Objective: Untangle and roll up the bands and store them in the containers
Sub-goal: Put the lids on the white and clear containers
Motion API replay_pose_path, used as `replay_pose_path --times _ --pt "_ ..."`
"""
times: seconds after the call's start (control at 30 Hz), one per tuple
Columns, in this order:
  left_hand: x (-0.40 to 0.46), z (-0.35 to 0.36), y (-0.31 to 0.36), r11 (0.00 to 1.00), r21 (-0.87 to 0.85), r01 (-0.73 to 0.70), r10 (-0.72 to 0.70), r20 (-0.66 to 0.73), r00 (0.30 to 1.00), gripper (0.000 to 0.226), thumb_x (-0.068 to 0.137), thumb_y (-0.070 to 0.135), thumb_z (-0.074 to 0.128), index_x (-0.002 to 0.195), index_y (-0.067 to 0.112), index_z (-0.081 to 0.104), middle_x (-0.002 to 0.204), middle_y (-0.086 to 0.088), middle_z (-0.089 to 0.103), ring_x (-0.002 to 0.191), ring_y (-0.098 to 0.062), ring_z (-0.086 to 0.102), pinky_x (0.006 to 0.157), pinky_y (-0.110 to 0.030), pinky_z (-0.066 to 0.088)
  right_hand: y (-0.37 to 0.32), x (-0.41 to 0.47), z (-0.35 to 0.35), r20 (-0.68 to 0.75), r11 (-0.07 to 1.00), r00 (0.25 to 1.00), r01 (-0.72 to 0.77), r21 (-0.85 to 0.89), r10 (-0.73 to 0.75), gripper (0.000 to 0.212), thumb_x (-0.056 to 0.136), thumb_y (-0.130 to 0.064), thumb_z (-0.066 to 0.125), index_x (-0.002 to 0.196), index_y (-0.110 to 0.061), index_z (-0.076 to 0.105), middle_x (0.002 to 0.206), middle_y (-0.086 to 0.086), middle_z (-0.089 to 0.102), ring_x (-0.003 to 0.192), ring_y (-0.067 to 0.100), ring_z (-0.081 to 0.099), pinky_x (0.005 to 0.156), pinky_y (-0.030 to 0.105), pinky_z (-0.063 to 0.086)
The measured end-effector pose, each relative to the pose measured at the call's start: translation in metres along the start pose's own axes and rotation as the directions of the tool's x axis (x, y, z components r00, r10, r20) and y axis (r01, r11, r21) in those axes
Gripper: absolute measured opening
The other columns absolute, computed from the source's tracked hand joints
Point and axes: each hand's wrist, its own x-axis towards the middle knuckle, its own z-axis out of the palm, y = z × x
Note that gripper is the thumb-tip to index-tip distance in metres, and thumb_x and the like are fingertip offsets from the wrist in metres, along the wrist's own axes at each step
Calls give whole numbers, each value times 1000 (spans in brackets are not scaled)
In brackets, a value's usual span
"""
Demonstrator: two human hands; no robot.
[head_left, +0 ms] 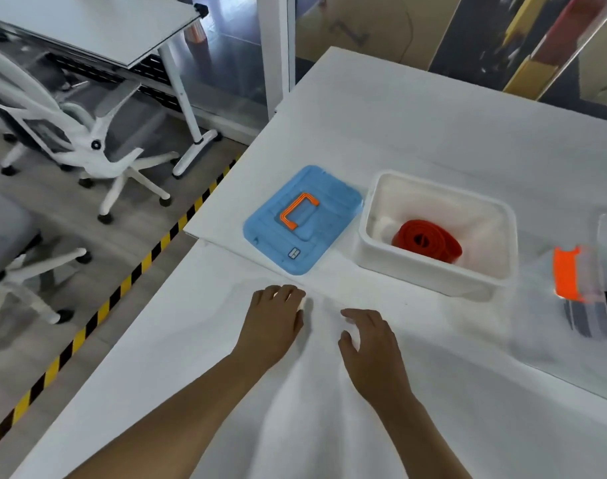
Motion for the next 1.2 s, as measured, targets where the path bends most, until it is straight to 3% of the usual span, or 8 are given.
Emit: replay_pose_path --times 0.33,0.53,0.6,0.73,0.87,0.97,1.1,1.2 --pt "95 42 -30 992 105 65 -68 27 997 40 76 29 82 109 12 66 102 -6 68 90 -30 64 81 -40 55 1 65 17 80 999 997 0 -45 4 39 102 -20 58 140 -25 58 138 -7 56 129 13 52 112 25 37" --pt "108 42 -36 971 217 -98 98 11 995 29 73 17 86 92 12 65 82 -5 64 74 -26 65 87 -44 56 2 80 19 107 999 994 -12 -37 16 38 102 -22 58 139 -28 57 135 -8 54 123 11 53 104 21 36" --pt "104 33 -30 967 221 -127 132 -12 991 32 69 21 89 86 11 64 76 -5 62 68 -26 63 76 -41 56 4 82 19 102 999 994 -29 -15 30 37 101 -21 58 138 -27 58 133 -8 54 121 12 54 103 21 37" --pt "75 21 2 972 159 -171 175 -15 984 39 64 30 92 77 10 61 67 -6 59 57 -27 58 56 -36 45 14 76 22 67 996 996 -66 58 63 35 100 -15 61 134 -24 61 128 -5 59 116 15 59 106 33 48" --pt "38 30 37 983 133 -128 117 88 989 45 59 41 94 75 10 65 64 -6 61 55 -26 59 58 -36 49 30 60 21 82 985 986 -154 81 147 35 101 -14 59 135 -25 61 129 -2 61 118 18 59 104 38 51" --pt "15 42 56 998 45 -48 41 132 990 37 63 36 93 72 12 66 64 -4 61 55 -24 59 58 -36 51 41 47 18 101 978 975 -202 57 196 34 103 -15 57 136 -22 60 130 0 60 118 20 59 104 38 51" --pt "-12 46 77 972 -221 -84 108 103 989 16 93 22 57 85 11 66 73 -7 66 60 -27 63 63 -39 56 61 30 17 61 969 969 -243 48 240 32 102 -16 59 134 -18 62 121 3 60 111 24 60 99 41 53" --pt "-5 36 73 959 -248 -140 155 42 987 22 90 15 49 101 10 68 86 -9 71 70 -31 66 68 -40 56 69 19 18 -8 944 945 -327 53 327 31 101 -21 61 132 -20 60 109 2 58 101 25 62 91 43 55"
